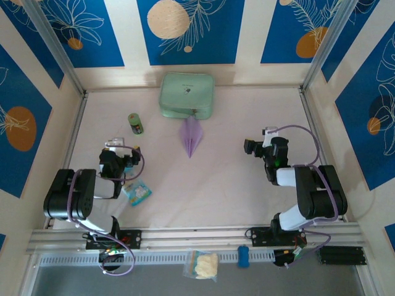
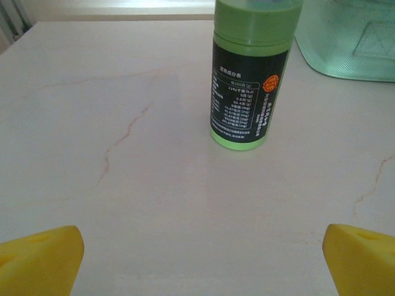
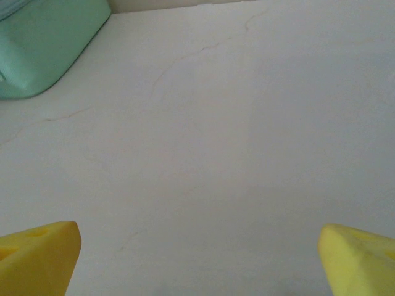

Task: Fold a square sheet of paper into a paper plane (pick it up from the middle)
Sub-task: Reset both arms

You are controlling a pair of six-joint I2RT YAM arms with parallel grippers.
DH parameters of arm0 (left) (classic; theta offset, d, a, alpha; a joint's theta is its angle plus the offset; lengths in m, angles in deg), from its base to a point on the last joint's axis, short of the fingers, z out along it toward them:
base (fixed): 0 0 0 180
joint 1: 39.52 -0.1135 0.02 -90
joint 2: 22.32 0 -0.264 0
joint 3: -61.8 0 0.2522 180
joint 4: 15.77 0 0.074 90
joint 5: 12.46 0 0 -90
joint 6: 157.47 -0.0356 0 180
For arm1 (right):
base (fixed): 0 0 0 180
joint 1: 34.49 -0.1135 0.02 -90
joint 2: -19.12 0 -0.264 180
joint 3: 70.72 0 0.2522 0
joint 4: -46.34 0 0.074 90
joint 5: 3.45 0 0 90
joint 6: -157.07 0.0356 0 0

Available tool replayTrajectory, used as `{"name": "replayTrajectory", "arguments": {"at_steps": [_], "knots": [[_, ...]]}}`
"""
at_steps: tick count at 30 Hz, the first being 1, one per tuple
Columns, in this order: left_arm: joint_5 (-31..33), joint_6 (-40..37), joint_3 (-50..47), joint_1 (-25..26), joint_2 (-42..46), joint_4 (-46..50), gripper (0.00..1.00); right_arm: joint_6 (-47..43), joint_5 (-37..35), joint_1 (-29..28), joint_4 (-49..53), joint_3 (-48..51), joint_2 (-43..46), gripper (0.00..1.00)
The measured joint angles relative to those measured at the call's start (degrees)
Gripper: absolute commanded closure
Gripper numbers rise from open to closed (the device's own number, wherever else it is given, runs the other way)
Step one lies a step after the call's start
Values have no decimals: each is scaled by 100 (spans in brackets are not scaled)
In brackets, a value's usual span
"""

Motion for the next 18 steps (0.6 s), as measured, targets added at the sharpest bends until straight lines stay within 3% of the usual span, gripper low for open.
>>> {"name": "replayTrajectory", "arguments": {"at_steps": [18], "knots": [[74,-168,608,153,-92,402,1,2,269,175,-166,-37,-59,1]]}}
